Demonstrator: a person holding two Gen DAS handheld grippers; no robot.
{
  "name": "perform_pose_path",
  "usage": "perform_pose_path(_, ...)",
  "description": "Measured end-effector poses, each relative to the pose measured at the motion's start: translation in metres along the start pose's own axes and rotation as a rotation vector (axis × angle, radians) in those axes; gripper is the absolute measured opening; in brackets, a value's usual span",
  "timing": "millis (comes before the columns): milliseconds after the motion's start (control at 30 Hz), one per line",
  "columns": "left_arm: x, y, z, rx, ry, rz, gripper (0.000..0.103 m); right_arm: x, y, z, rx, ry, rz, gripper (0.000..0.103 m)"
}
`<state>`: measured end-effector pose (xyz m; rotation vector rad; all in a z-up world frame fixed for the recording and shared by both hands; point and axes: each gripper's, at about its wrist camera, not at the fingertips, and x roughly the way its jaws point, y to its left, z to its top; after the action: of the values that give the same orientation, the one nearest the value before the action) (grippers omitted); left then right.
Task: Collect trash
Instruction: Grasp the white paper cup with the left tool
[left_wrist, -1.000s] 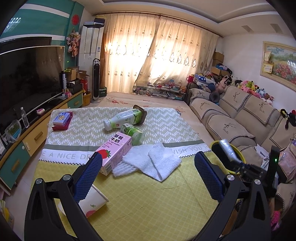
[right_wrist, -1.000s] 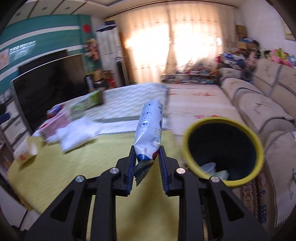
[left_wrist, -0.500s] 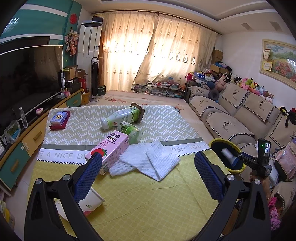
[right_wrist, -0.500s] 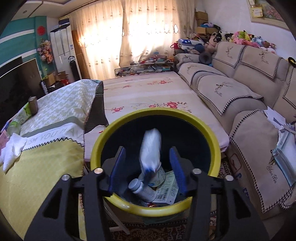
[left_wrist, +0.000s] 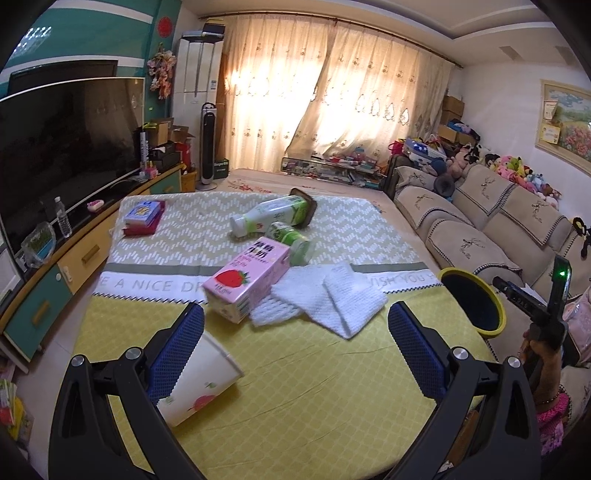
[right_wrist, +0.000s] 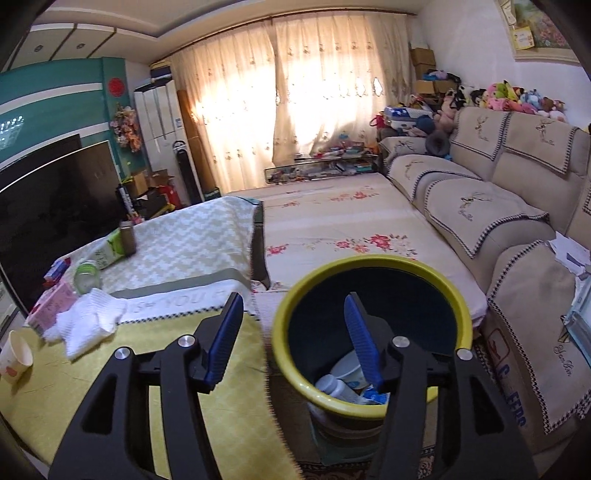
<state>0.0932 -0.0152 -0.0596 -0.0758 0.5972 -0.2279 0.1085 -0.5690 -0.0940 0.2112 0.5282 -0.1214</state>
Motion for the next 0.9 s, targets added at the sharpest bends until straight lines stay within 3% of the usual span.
perform_pose_path(267,-0.006,0.035,-0.021,0.015,0.014,0.071,0.098,0.004,0.024,-0.002,-0.029,0.029,0.057,0.056)
perform_pose_path(533,0.033,0.061,-0.042,0.109,0.112,0.072,0.098,0.003,0.034,-0.003,-0.040,0.040,0.070,0.056)
perform_pose_path(767,0.059,0.090,-0.050,0.095,0.175,0.045,0.098,0.005,0.036,-0.002,-0.048,0.047,0.068,0.057)
perform_pose_path(900,0.072,0.094,-0.050,0.113,0.214,-0.009,0.098,0.008,0.038,-0.004,-0.051,0.058,0.077,0.057)
